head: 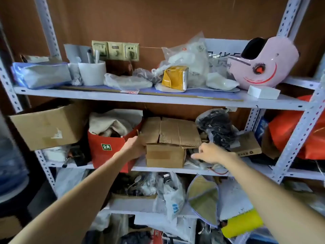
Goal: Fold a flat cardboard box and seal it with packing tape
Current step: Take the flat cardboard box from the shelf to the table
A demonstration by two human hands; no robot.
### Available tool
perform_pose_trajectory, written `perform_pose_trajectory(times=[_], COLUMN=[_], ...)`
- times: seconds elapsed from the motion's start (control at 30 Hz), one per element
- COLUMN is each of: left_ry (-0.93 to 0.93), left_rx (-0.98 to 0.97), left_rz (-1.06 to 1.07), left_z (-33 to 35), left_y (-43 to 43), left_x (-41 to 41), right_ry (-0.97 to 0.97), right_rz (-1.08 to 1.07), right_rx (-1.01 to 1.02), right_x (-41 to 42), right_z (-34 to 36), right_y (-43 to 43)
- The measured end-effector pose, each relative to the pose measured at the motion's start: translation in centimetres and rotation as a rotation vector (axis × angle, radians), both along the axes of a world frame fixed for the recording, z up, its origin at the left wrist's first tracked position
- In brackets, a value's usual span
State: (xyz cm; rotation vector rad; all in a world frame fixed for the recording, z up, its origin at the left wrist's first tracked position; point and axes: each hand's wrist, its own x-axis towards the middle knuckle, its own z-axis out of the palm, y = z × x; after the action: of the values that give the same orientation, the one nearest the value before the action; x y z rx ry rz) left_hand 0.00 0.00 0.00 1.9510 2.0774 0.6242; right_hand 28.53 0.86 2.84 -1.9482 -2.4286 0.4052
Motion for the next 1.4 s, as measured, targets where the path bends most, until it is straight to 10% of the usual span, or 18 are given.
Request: perform_pose_trajectory(times=[0.9, 1.4], left_ry=[-0.618, -0.848], left_rx=[0.108, -0.072], left_rz=[0.128, -0.246], left_z=[-2.2, -2.3], left_y=[6.4, 6.5], left_x=[1.1, 15.8], right_ry=[0.438, 0.754], right_rz=[-0.567, -0.733], right_rx=[0.203, 0.253], right_x=[1.5, 17.5], right_z=[-3.2, -4.0], right_y=[8.3, 0.4])
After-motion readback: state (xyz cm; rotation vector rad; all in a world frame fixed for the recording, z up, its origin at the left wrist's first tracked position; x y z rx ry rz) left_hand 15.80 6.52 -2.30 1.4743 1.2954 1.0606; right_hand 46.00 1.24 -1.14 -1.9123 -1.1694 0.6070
